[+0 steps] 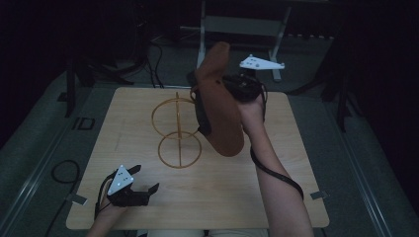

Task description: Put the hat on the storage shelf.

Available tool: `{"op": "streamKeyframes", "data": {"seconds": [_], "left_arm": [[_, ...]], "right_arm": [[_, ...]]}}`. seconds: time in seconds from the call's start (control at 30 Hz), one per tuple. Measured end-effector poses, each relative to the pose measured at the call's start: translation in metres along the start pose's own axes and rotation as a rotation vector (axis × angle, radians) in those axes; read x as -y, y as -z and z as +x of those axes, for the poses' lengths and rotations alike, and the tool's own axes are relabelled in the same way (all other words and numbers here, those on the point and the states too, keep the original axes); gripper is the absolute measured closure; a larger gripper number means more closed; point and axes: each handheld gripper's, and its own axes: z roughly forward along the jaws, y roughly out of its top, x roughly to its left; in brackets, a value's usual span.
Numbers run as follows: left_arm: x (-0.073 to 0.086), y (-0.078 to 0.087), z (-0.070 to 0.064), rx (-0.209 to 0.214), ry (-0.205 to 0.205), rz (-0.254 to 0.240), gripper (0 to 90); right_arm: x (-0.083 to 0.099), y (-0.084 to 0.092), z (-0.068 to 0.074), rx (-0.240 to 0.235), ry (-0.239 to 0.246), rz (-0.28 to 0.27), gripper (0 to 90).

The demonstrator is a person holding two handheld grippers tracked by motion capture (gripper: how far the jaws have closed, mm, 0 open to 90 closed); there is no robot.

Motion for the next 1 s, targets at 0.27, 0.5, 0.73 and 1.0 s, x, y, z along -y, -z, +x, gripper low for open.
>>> {"op": "streamKeyframes", "data": {"seconds": [0.27, 0.5, 0.73, 1.0], "left_arm": [[0.003, 0.001, 0.003, -0.003, 0.026, -0.007, 8.3], [0.003, 0.004, 0.006, -0.007, 0.050, -0.025, 8.6], [0.003, 0.005, 0.009, -0.011, 0.057, -0.035, 8.8], [0.004, 0.006, 0.010, -0.001, 0.068, -0.042, 8.9]], "right_arm": [[0.006, -0.042, 0.013, -0.068, 0.001, 0.132, 85.2], [0.014, -0.070, 0.024, -0.091, 0.016, 0.194, 84.1], [0.019, -0.093, 0.034, -0.110, 0.036, 0.262, 78.3], [0.020, -0.107, 0.044, -0.073, 0.090, 0.285, 47.9]]}}
